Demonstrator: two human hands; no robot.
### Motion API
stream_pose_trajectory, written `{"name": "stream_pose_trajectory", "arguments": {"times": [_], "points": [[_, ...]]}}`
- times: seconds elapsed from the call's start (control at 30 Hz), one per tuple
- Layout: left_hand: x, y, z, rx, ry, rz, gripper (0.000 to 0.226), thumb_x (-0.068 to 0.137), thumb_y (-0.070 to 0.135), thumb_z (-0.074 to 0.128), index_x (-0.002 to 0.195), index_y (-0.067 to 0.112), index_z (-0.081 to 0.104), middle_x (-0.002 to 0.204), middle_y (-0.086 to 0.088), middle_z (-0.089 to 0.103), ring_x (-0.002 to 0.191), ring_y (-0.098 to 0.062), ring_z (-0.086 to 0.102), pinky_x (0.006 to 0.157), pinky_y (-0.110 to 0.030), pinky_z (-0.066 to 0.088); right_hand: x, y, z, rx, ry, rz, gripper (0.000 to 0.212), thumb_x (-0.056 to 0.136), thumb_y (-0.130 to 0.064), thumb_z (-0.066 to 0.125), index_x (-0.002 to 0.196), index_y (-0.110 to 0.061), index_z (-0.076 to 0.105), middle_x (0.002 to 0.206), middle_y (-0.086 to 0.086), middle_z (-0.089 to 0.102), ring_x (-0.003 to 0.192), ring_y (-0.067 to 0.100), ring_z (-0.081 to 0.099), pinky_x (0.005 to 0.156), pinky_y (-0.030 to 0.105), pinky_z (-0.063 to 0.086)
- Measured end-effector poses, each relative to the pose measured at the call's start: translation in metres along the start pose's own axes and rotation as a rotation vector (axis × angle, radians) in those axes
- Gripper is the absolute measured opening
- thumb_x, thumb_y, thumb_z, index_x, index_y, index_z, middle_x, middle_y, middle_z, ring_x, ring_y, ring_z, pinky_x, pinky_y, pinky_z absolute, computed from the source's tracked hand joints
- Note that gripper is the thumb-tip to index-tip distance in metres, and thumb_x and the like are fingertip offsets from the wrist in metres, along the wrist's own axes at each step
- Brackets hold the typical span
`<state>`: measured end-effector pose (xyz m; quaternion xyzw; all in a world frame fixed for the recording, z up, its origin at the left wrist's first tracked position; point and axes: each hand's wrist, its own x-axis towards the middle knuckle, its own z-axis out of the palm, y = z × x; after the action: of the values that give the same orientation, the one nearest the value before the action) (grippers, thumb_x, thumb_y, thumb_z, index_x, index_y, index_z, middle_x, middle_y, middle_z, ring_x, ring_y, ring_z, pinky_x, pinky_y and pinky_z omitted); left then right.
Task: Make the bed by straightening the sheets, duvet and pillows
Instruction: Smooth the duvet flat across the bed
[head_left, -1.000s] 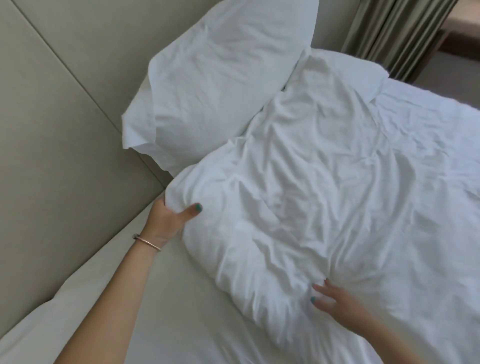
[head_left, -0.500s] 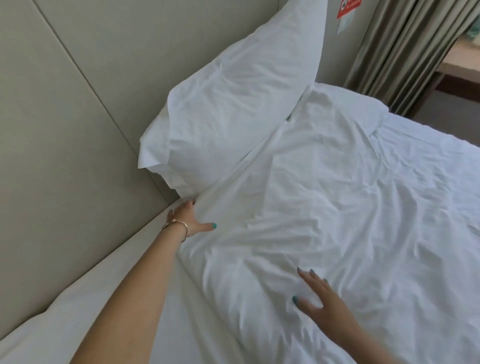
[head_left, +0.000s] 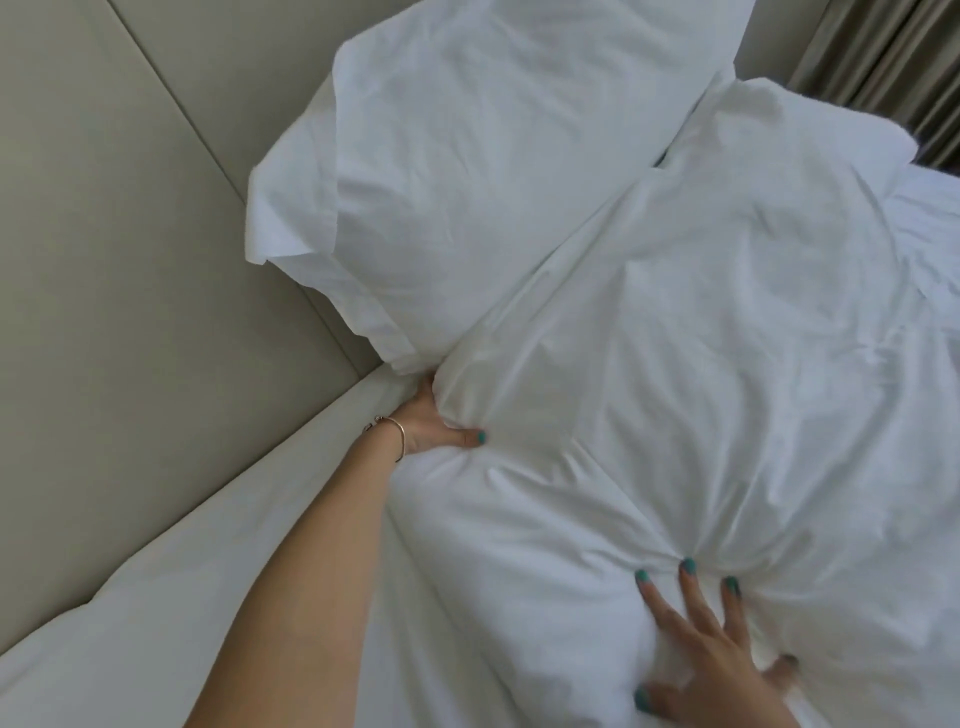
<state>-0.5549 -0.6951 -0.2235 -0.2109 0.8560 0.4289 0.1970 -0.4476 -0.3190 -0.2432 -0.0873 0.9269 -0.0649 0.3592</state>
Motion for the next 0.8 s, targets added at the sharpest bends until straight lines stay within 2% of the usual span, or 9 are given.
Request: {"name": "stream_pose_trajectory", "arguments": {"times": [0.1,0.2,0.3,0.33,0.4,0.47,0.6,0.7,0.8], "points": [[-0.019,0.019,-0.006,0.064,-0.035,-0.011,0.102,0.038,0.066,0.086,0.128,0.032,0.053,0.123,0.016,0.059,0.115,-0.01,0.055,0.104,-0.031,0.042,-0.003,0.0,-0.008,0.021,-0.023,-0.046,0.112,0.058,-0.076,0.062,0.125,-0.073,-0.027,0.144,-0.034,-0.026,0.147,0.019,-0.023,0.106,0.07,0.016],[-0.056,0.048,-0.013,-0.083,-0.045,0.071,0.068,0.059,0.035,0.091,0.118,0.03,0.058,0.111,0.018,0.063,0.105,-0.003,0.059,0.09,-0.021,0.046,-0.015,0.013,-0.029,0.099,-0.067,-0.134,0.105,0.066,-0.066,0.068,0.123,-0.078,-0.019,0.147,-0.033,-0.021,0.148,0.019,-0.018,0.11,0.064,0.019],[-0.104,0.092,-0.016,-0.141,-0.074,0.194,0.047,0.071,0.012,0.084,0.109,0.027,0.061,0.094,0.02,0.07,0.09,0.009,0.064,0.08,-0.016,0.047,-0.046,0.037,-0.047,0.288,0.074,-0.274,0.105,0.073,-0.063,0.069,0.11,-0.083,-0.028,0.162,-0.013,-0.002,0.149,0.012,0.007,0.114,0.028,0.023],[-0.121,0.108,-0.013,-0.159,-0.09,0.222,0.045,0.07,0.012,0.085,0.105,0.026,0.061,0.089,0.022,0.072,0.086,0.009,0.065,0.078,-0.017,0.047,-0.06,0.047,-0.051,0.362,0.141,-0.285,0.106,0.072,-0.067,0.068,0.113,-0.08,-0.028,0.162,-0.013,0.001,0.147,0.005,0.011,0.11,0.018,0.023],[-0.155,0.149,0.001,-0.178,-0.099,0.291,0.052,0.055,0.028,0.088,0.1,0.023,0.062,0.084,0.023,0.072,0.081,0.007,0.066,0.073,-0.014,0.048,-0.094,0.068,-0.059,0.463,0.266,-0.295,0.103,0.077,-0.062,0.068,0.12,-0.076,-0.025,0.159,-0.022,0.0,0.141,-0.007,0.012,0.105,0.011,0.024],[-0.187,0.196,0.032,-0.138,-0.137,0.375,0.058,0.045,0.042,0.079,0.097,0.021,0.062,0.081,0.025,0.07,0.078,0.008,0.064,0.069,-0.009,0.047,-0.134,0.092,-0.073,0.586,0.4,-0.274,0.095,0.083,-0.047,0.07,0.128,-0.077,-0.007,0.154,-0.03,0.005,0.141,-0.006,0.022,0.106,0.015,0.029],[-0.247,0.287,0.146,-0.031,-0.415,0.568,0.059,0.058,0.03,0.075,0.113,0.026,0.055,0.1,0.017,0.067,0.091,0.008,0.061,0.082,-0.013,0.048,-0.214,0.155,-0.11,1.014,0.665,-0.125,0.07,0.076,-0.046,0.068,0.135,-0.064,0.035,0.146,-0.029,0.033,0.115,-0.009,0.054,0.099,0.027,0.046],[-0.285,0.326,0.254,0.12,-0.613,0.665,0.062,0.067,0.018,0.068,0.124,0.031,0.048,0.111,0.009,0.064,0.101,-0.005,0.062,0.089,-0.02,0.049,-0.267,0.218,-0.119,1.237,0.758,0.03,0.063,0.08,-0.055,0.066,0.137,-0.057,0.039,0.143,-0.022,0.042,0.107,-0.003,0.061,0.09,0.021,0.049],[-0.318,0.322,0.357,0.355,-0.765,0.673,0.076,0.066,0.022,0.064,0.136,0.041,0.04,0.111,0.011,0.063,0.099,-0.012,0.062,0.087,-0.024,0.052,-0.312,0.288,-0.098,1.469,0.708,0.181,0.069,0.074,-0.067,0.067,0.136,-0.061,0.036,0.146,-0.012,0.041,0.118,0.014,0.058,0.097,0.04,0.049]]}}
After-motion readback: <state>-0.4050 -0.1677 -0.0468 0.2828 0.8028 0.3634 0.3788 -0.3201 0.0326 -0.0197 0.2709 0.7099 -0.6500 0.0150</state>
